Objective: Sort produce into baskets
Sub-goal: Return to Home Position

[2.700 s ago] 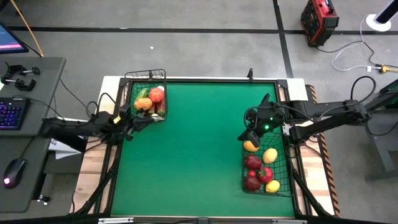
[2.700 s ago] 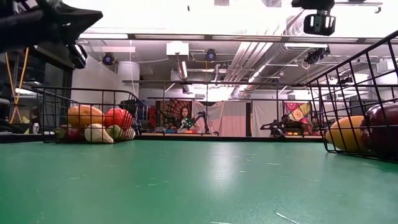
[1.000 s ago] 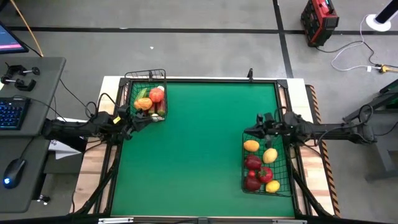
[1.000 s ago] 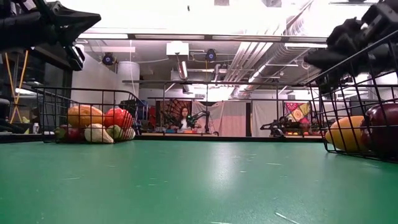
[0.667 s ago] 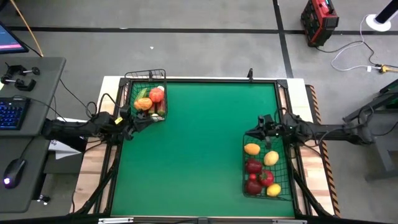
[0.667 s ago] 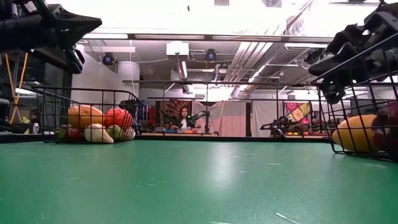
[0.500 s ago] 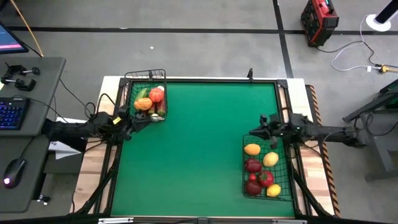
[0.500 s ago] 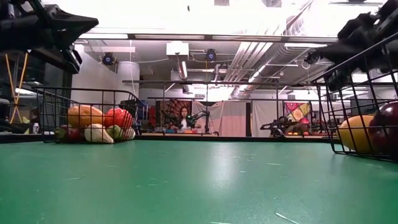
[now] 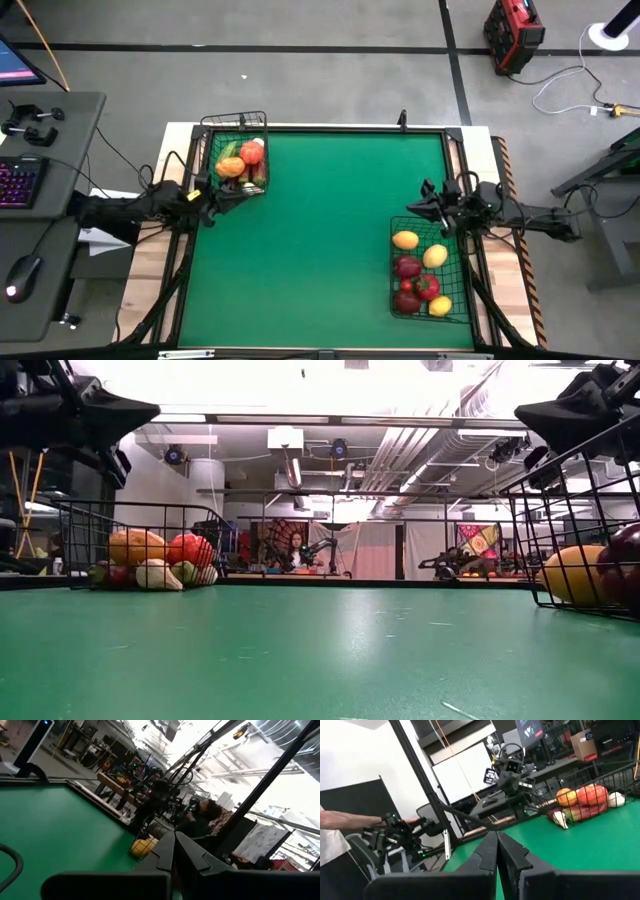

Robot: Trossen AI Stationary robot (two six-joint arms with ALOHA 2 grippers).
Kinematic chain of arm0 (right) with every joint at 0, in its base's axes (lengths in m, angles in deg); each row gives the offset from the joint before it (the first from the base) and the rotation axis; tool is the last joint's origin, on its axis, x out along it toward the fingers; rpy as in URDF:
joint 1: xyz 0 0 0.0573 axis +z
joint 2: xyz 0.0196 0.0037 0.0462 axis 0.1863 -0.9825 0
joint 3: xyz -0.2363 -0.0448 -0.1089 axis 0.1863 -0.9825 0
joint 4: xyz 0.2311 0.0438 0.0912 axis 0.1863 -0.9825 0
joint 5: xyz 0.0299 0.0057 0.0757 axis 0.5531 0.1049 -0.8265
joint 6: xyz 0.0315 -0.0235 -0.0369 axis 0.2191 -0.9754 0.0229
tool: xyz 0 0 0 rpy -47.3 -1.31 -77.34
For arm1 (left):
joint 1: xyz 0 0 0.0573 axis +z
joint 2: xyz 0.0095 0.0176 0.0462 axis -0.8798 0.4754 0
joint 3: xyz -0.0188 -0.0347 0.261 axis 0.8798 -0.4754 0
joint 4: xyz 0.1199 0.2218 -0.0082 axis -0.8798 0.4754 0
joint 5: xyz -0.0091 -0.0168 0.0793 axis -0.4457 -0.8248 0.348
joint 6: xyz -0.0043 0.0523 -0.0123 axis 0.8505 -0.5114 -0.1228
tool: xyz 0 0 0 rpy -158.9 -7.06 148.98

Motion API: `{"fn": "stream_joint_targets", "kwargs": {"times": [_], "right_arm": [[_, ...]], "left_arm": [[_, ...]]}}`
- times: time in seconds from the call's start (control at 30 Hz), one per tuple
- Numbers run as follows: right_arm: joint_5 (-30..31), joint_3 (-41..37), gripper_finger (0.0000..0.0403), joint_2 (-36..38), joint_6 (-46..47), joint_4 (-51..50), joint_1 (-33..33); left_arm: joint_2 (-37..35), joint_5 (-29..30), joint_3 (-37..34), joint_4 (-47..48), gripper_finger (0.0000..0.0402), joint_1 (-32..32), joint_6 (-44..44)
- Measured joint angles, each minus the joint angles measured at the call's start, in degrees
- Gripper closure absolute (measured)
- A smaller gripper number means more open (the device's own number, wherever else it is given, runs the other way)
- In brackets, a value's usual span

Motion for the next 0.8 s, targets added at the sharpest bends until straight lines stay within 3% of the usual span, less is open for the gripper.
{"fn": "stream_joint_targets", "kwargs": {"times": [0.73,0.8], "right_arm": [[0.1,0.0,0.0402,-1.0,-0.1,-3.8,-0.1],[0.2,0.0,0.0402,-1.0,-5.7,-4.0,-0.1]], "left_arm": [[0.0,0.2,0.0,-0.2,0.0401,2.6,0.0],[0.0,0.2,0.0,-0.2,0.0401,2.6,0.0]]}}
